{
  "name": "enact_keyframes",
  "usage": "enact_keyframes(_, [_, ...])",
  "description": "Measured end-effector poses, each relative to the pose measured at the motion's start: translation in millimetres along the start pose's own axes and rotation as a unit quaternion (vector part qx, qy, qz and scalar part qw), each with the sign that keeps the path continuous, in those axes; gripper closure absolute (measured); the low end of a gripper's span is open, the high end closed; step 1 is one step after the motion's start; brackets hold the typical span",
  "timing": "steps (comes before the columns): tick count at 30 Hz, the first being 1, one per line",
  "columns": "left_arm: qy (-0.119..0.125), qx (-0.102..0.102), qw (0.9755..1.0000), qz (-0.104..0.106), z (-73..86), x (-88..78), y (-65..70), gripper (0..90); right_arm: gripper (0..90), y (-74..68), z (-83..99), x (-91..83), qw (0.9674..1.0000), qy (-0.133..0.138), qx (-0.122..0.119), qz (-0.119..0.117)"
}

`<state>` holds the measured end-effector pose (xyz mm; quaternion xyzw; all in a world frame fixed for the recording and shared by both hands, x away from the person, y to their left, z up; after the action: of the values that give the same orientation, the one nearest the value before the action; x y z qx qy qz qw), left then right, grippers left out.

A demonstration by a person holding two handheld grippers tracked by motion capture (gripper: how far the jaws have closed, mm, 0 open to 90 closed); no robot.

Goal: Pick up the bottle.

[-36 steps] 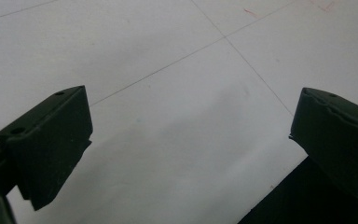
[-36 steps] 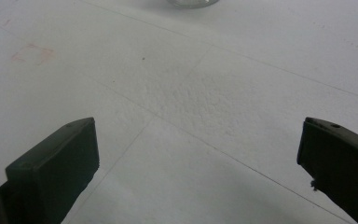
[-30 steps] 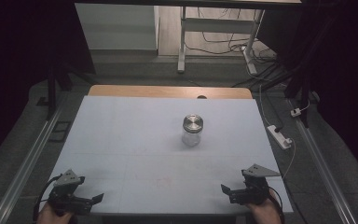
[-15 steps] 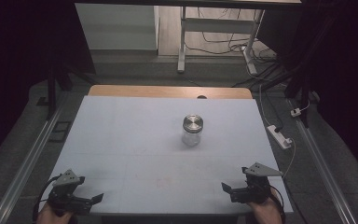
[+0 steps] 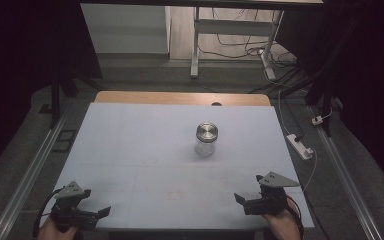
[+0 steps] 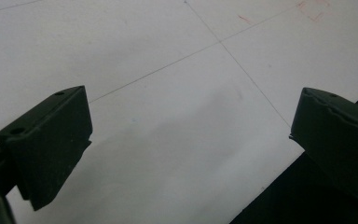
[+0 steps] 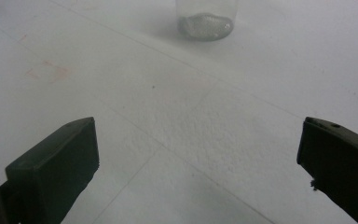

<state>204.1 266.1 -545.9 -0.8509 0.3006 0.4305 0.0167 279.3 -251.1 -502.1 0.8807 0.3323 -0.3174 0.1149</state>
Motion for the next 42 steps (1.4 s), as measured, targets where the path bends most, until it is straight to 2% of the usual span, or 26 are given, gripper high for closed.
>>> enact_keyframes(8, [0.001, 0.017, 0.9999, -0.001, -0.6, 0.5, 3.2, 0.0, 0.0, -0.8, -4.1, 4.8, 1.0000, -0.002, -0.003, -0.005])
enact_keyframes(20, [-0.002, 0.019, 0.9998, -0.002, -0.8, 1.3, 3.5, 0.0, 0.0, -1.3, -8.3, 14.7, 0.9997, -0.005, -0.003, -0.024])
enact_keyframes(23, [-0.001, 0.017, 0.9998, 0.000, -0.8, 1.2, 3.0, 0.0, 0.0, -2.7, -10.0, 17.6, 0.9994, 0.003, -0.005, -0.034])
enact_keyframes(29, [-0.002, 0.017, 0.9999, 0.003, -0.9, 1.3, 2.6, 0.0, 0.0, 0.5, -16.4, 22.6, 0.9990, 0.018, 0.003, -0.040])
enact_keyframes(42, [0.000, 0.017, 0.9998, 0.005, -0.8, 1.1, 2.7, 0.8, 0.0, -0.8, -25.8, 38.9, 0.9992, 0.008, -0.015, -0.036])
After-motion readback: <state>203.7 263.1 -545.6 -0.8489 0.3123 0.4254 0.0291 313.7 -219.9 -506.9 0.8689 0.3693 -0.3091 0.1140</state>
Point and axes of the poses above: each handheld gripper's, and its own axes: x roughly forward along the jaws, z roughly out of its underside, y roughly to its right, the point moved 3 cm from there along x, roughly forward along the jaws, and after that the axes turned 3 degrees about -y, right-handed, at the moved point
